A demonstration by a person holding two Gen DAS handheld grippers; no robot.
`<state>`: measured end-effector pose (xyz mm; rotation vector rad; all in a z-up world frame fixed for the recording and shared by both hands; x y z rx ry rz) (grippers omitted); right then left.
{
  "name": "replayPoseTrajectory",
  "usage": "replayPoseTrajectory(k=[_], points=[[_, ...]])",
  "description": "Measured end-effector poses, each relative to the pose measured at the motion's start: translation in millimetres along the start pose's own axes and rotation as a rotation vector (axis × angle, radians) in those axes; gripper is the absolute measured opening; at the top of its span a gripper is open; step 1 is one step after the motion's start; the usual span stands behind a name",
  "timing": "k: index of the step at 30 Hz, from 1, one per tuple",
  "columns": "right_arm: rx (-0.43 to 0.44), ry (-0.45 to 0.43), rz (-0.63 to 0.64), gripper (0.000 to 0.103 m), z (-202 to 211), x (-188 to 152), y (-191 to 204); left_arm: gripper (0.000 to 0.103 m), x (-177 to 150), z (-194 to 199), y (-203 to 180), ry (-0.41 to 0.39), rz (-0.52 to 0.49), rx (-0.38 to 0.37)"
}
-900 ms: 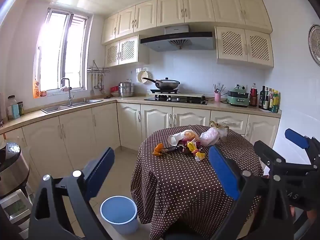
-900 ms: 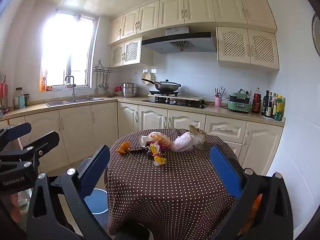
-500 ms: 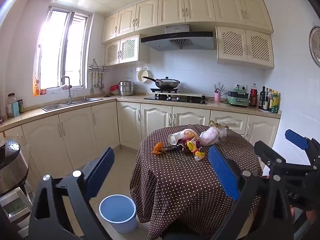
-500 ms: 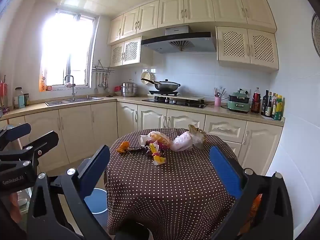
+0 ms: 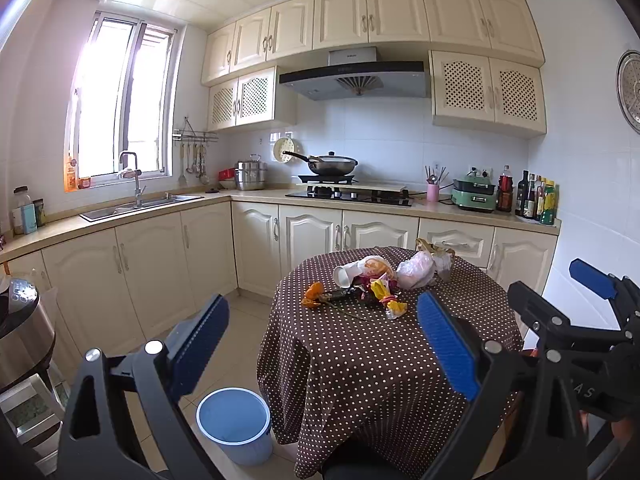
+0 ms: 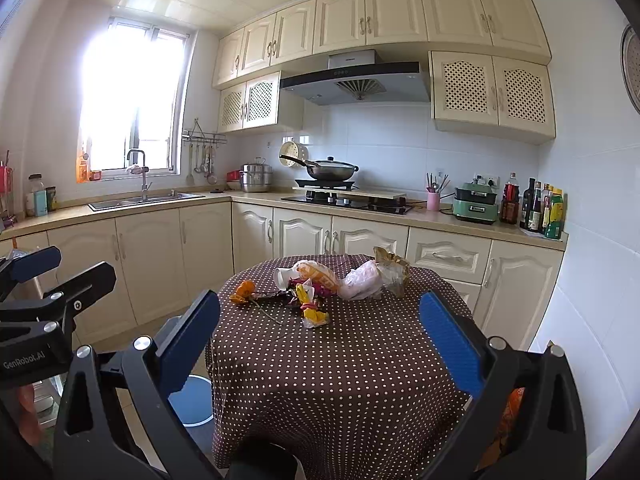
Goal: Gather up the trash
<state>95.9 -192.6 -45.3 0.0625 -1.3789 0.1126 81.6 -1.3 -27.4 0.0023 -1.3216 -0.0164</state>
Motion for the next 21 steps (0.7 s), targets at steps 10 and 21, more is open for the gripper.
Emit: replayPoseTrajectory(k=[10, 21], points=[[-0.005, -0.002, -0.001, 0.097, 0.3, 0.0, -1.3, 0.094, -4.1, -1.3, -4.1, 0.003, -0.001, -0.002], [-0.015, 0.001, -0.003, 0.097, 2.4, 0.4, -3.9, 0.094, -3.0, -0.3, -5.7, 0.009, -0.003, -0.007]])
Point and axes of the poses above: each gripper's, at about its wrist camera, not at the fingertips, and z roughly against the way its jaws point, y to its left, x to its top, the point moved 8 cm from there along -z, roughly the way its jaws point, and after that the axes turned 1 degree about -z, right-handed, at the moved point
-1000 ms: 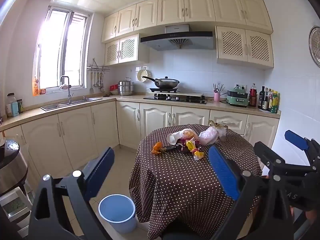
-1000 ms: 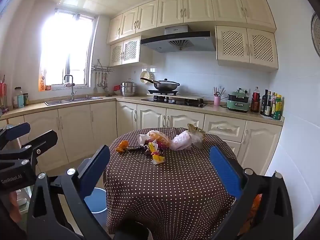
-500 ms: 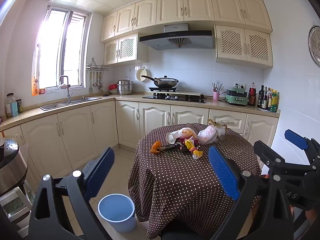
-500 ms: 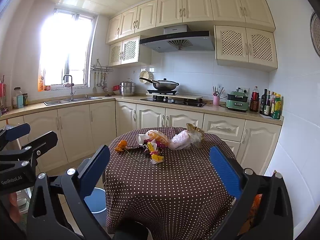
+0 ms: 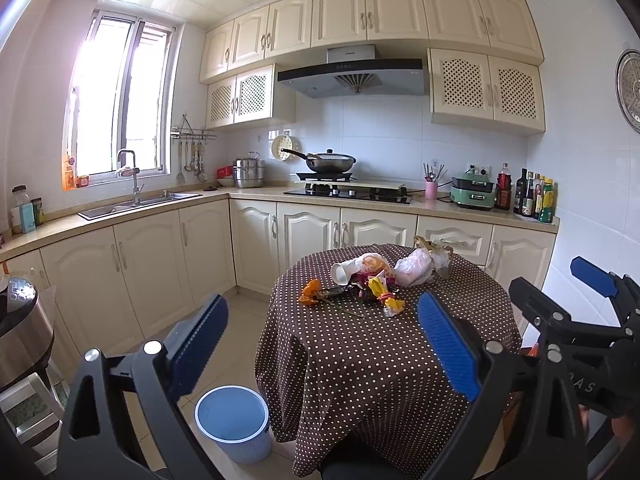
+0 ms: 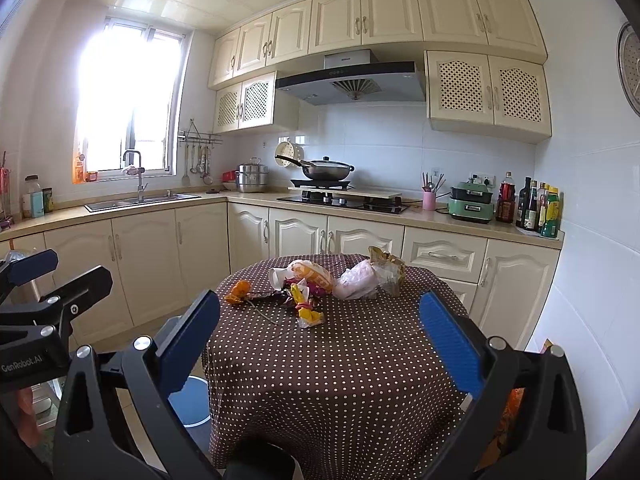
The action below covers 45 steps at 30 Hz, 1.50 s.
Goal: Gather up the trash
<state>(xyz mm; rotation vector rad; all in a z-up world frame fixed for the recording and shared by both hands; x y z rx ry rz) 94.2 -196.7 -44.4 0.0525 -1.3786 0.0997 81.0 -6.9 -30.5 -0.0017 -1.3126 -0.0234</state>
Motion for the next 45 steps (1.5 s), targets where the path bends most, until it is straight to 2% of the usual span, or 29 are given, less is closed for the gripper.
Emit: replayPoseTrajectory(k=[45], points=[[0.003, 0.008, 0.006, 0.097, -10.4, 0.7, -1.1, 0.094, 1.2, -5.0, 1.1, 0.019, -0.003, 0.002]])
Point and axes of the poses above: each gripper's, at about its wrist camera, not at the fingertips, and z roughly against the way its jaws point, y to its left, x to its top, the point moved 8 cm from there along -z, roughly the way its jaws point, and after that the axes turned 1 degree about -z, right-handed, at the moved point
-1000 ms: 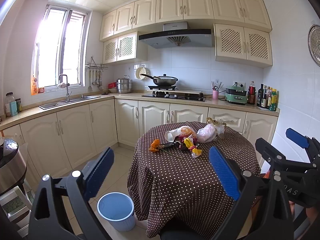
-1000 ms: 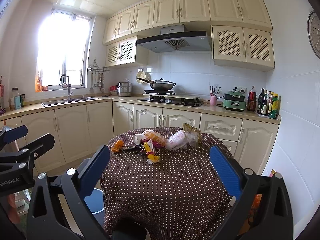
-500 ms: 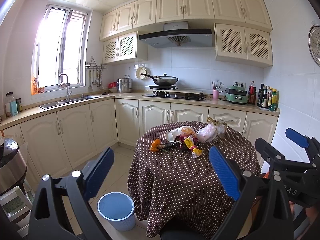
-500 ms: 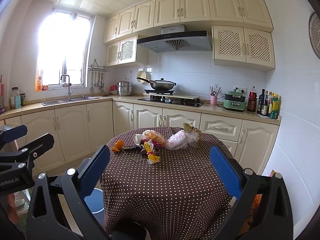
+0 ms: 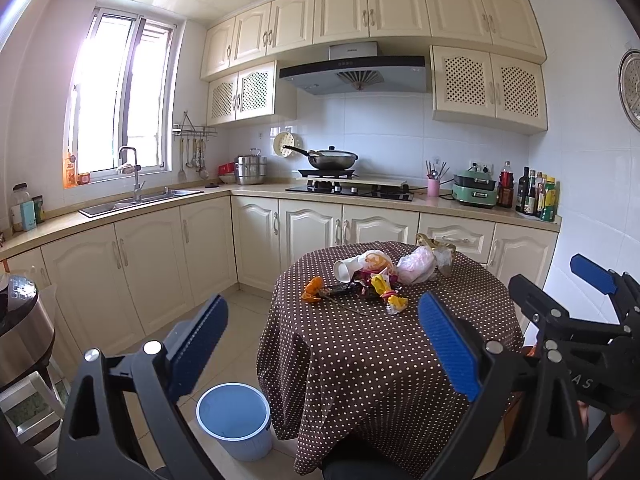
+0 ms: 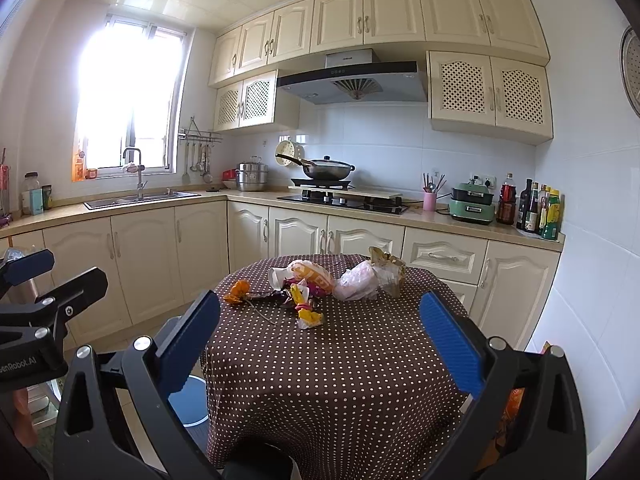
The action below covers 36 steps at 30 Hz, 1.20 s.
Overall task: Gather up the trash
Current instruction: 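Grasp the yellow wrapped item with the right gripper while the left gripper grasps the orange peel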
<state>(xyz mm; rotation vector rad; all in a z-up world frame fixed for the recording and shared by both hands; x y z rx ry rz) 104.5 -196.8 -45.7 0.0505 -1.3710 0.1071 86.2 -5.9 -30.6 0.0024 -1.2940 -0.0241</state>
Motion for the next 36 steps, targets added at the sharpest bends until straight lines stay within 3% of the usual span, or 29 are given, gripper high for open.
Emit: replayPoseTrajectory(k=[6, 13, 18, 26, 30, 36], points=[[0.001, 0.034, -0.024, 0.097, -26.4, -6.3, -2.5, 0.094, 1.8, -18.5, 13.6, 0.022, -0.019, 0.011], [0.004, 0.116, -0.081, 0.096, -80.0, -25.9, -10.9, 0.094, -15.7, -66.9, 36.4, 0.138, -0.036, 0.063], [-0.001, 0.187, -0.079, 0.096, -121.2, -42.4, -15.1, 0.094, -34.2, -110.7, 40.3, 0.23, -0.005, 0.047], [0.033, 0.32, -0.014, 0.095, -209.7, -62.5, -6.8, 0.094, -43.0, -179.7, 39.1, 0.307, 0.043, 0.022], [0.074, 0.411, 0.024, 0.074, -255.4, -73.8, 4.5, 0.094, -47.0, -217.4, 40.0, 0.351, 0.062, 0.013], [0.102, 0.483, 0.072, 0.057, -295.4, -83.2, 19.6, 0.093, -55.5, -262.1, 38.7, 0.406, 0.076, -0.007]])
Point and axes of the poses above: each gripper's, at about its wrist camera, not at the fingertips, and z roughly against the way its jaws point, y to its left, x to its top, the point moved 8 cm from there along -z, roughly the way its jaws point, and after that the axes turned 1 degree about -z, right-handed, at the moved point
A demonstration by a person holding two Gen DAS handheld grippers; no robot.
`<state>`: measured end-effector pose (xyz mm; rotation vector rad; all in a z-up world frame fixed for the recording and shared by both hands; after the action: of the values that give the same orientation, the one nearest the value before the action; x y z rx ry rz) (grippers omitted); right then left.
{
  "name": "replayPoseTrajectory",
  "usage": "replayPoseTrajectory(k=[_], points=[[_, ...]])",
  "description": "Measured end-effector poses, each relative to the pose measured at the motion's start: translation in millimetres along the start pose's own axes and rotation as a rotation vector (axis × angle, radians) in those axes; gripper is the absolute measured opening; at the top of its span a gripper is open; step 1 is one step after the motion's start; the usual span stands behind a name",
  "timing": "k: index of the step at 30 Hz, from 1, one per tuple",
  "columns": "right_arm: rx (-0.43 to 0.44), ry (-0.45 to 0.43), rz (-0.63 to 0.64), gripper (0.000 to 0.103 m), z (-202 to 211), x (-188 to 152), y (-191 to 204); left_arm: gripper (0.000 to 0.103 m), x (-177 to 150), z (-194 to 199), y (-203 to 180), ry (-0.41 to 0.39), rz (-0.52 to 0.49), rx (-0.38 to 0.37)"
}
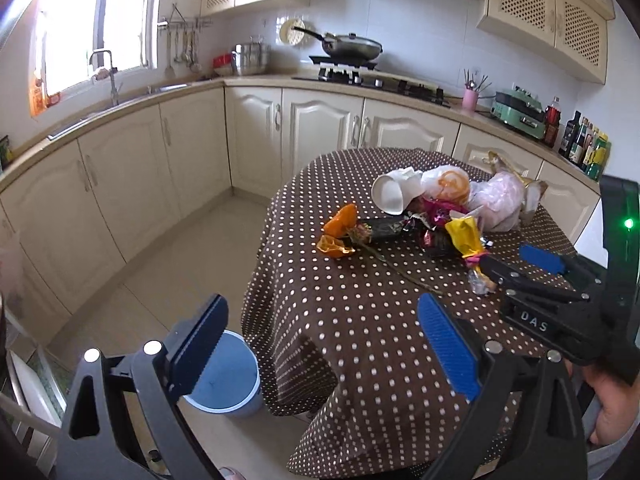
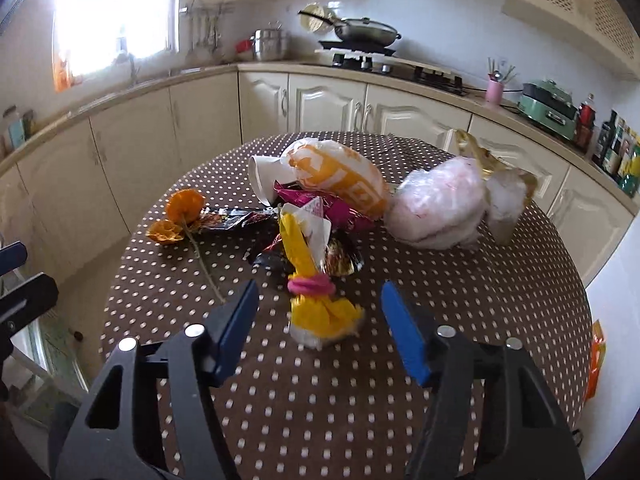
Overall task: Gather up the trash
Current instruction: 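Grasp the yellow wrapped item with the right gripper while the left gripper grasps the orange peel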
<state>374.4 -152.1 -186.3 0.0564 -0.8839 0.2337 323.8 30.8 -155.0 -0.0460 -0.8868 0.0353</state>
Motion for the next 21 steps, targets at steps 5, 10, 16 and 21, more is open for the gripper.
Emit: replayPoseTrajectory(k=[5, 10, 16, 21], points=[[-0.01, 0.072, 0.034, 0.041, -25.1, 1.6, 1.1, 0.086, 4.6, -28.2, -3.1, 0.032, 0.001, -0.023], [0.019, 0.089, 0.057, 0.025, -30.9, -5.3, 3.1, 0.076, 8.7, -53.0, -5.0, 0.067, 0.011, -0.064], [0.114, 0.007, 0.001, 0.025, -5.8, 6.1, 6.8, 0.066, 18.0, -79.6, -1.5, 0.079, 0.037, -0.079], [0.141, 0.001, -0.006, 0.025, -12.1, 15.3, 14.3, 0.056, 21.9, -104.0, -0.5, 0.107, 0.038, -0.07]])
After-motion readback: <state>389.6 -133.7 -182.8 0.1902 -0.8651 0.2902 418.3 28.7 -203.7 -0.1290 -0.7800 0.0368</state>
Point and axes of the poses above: each gripper's, at about its wrist camera, not at the fingertips, and z roughly against the way its jaws point, y to its left, x to its top, the point moved 8 cm from there along -z, roughly the way its jaws point, and after that the axes turned 1 degree about -z, right-handed, at the moved point
